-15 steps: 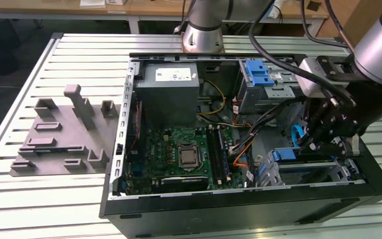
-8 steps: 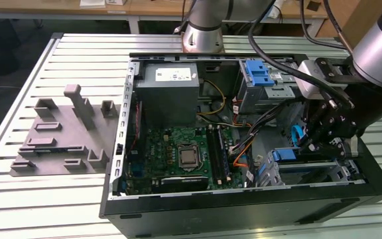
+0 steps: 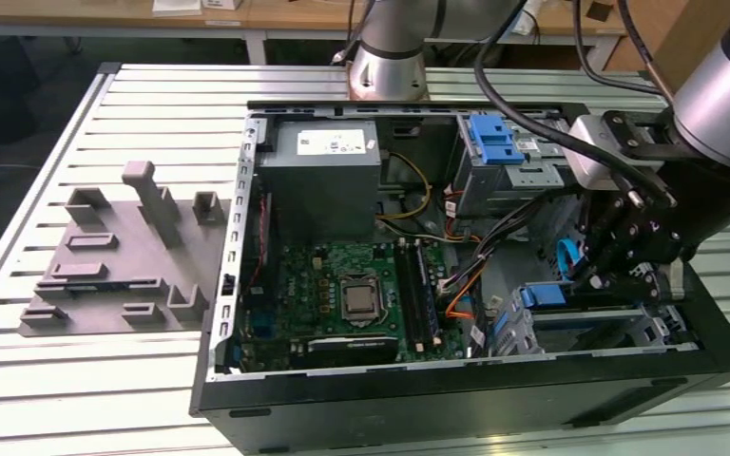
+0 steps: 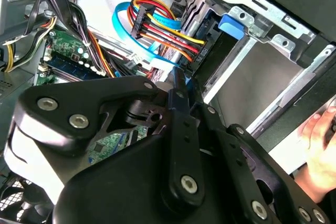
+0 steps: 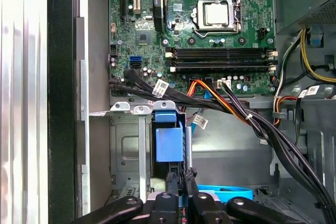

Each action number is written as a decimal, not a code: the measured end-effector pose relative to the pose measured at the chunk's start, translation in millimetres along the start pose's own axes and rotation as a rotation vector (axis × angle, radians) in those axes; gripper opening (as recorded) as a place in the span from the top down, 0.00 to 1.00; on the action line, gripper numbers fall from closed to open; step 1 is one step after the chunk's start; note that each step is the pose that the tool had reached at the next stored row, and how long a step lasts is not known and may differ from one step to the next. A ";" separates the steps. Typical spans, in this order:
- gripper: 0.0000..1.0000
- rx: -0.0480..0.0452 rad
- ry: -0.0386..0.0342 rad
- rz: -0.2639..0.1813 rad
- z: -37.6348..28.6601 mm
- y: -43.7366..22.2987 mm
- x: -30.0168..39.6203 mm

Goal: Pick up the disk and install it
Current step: 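Insert the second disk wire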

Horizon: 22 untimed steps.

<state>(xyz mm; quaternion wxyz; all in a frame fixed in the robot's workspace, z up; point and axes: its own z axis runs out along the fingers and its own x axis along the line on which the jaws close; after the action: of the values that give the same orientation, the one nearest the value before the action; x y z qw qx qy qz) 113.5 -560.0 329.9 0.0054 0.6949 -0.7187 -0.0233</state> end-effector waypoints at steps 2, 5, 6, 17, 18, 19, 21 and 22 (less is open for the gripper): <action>0.77 0.0000 -0.0001 0.000 -0.1 0.0 0.0; 0.77 0.0000 0.0002 0.000 -1.3 0.0 0.0; 0.77 0.0000 0.0001 0.000 -1.5 0.1 0.0; 0.64 0.0000 0.0006 0.000 -3.7 0.2 -0.1; 0.64 0.0000 0.0003 0.000 -4.6 0.2 -0.1; 0.64 0.0000 0.0003 0.000 -5.5 0.2 -0.1; 0.64 0.0000 0.0002 0.000 -7.0 0.3 -0.2; 0.64 0.0001 0.0002 0.000 -7.9 0.3 -0.2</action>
<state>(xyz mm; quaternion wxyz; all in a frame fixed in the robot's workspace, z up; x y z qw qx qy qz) 113.5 -560.0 337.8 0.0054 0.6949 -0.7187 -0.0233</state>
